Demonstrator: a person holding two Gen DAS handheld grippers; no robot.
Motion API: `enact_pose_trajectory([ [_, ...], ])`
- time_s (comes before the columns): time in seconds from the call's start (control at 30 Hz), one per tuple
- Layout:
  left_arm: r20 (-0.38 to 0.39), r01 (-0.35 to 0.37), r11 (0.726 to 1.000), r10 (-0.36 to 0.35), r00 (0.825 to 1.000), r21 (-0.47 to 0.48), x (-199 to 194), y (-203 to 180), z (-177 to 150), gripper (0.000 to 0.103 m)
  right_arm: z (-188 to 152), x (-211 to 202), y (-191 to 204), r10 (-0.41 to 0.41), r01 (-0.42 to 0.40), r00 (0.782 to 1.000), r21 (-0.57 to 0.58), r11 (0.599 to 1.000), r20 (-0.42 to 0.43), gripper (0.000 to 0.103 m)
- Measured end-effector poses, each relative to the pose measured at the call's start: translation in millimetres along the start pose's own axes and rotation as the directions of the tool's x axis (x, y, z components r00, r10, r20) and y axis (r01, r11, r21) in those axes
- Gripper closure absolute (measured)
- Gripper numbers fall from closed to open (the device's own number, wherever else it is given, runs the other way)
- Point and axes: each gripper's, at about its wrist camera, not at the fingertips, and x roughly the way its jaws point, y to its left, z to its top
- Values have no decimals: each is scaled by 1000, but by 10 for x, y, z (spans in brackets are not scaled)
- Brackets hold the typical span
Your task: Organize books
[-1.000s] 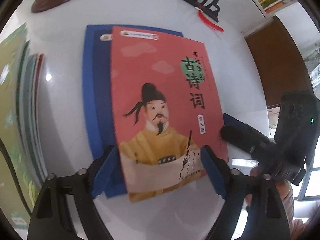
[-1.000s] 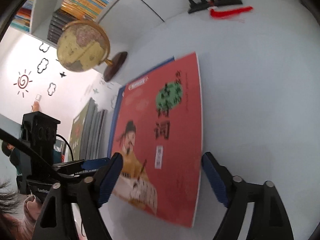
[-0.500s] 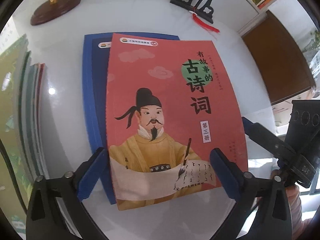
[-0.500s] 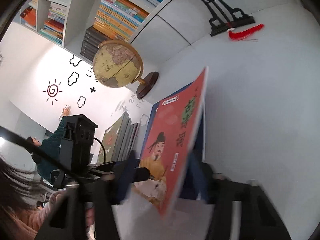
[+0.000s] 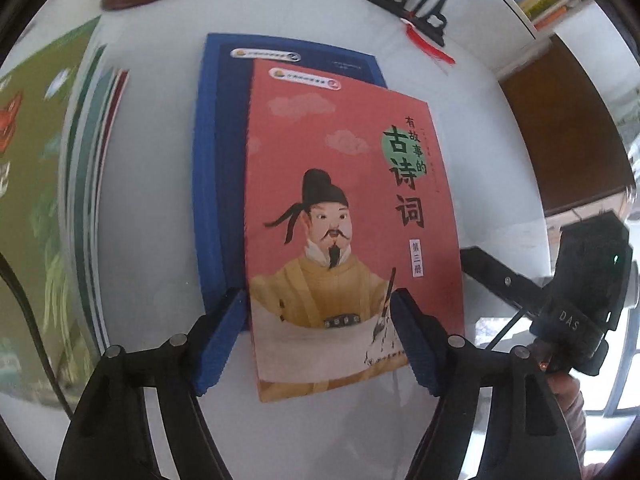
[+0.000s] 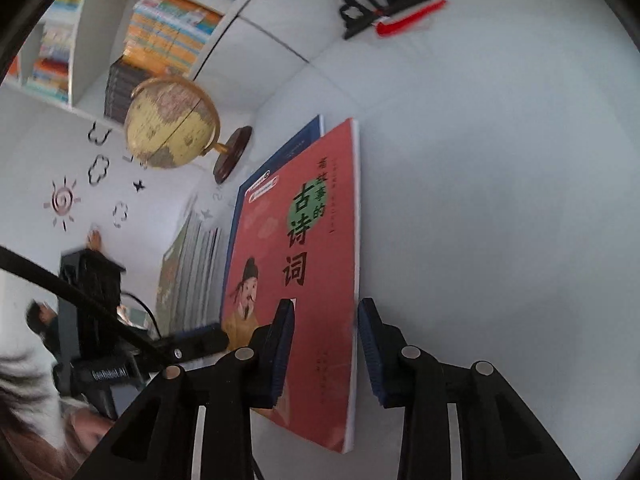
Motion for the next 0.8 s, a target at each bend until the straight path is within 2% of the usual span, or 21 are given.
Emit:
enact_pose_trajectory([
  [0.1, 33, 19, 999, -18, 999, -32, -14, 31, -19, 24, -49, -13, -85, 64, -63, 998, 32, 997, -18, 71],
  [0.17, 41, 17, 999, -16, 999, -35, 11, -12, -25, 16, -76, -26, -128, 97, -97, 995, 42, 994, 0, 74],
  [0.27, 44, -6, 1000, 6, 999, -4, 17, -54, -51, 17, -70, -12, -94, 84, -83, 996, 30, 996, -11, 69],
  [0.33, 45, 14, 1000, -13, 999, -18, -5, -9, -60, 17, -62, -70, -93, 139, -139, 990, 49, 989, 6, 68],
  [0.37, 47, 24, 999, -22, 999, -30, -10, 8, -60, 18, -63, -146, -39, 208, -209, 978, 32, 977, 28, 68],
  [0.43, 42, 29, 998, -27, 999, -52, -27, 41, -63, 20, -89, -242, 93, 263, -262, 964, -30, 965, 29, 68],
  [0.53, 29, 16, 997, -13, 1000, -79, -57, 78, -116, 20, -149, -202, 205, 201, -201, 979, -87, 976, -12, 68],
  [0.6, -10, 30, 992, -32, 999, -119, -33, 133, -194, 28, -190, -145, 97, 170, -171, 985, -45, 984, -35, 68],
  [0.67, -4, 43, 991, -44, 999, -130, -54, 158, -262, 29, -222, -108, 29, 138, -139, 989, -23, 990, -50, 68],
  [0.73, -1, 25, 993, -26, 1000, -117, -66, 138, -296, 30, -254, -66, 29, 114, -115, 992, -19, 993, -50, 68],
  [0.8, 7, 12, 991, -12, 1000, -131, -76, 145, -312, 35, -270, -26, 26, 90, -91, 994, -17, 996, -65, 66],
])
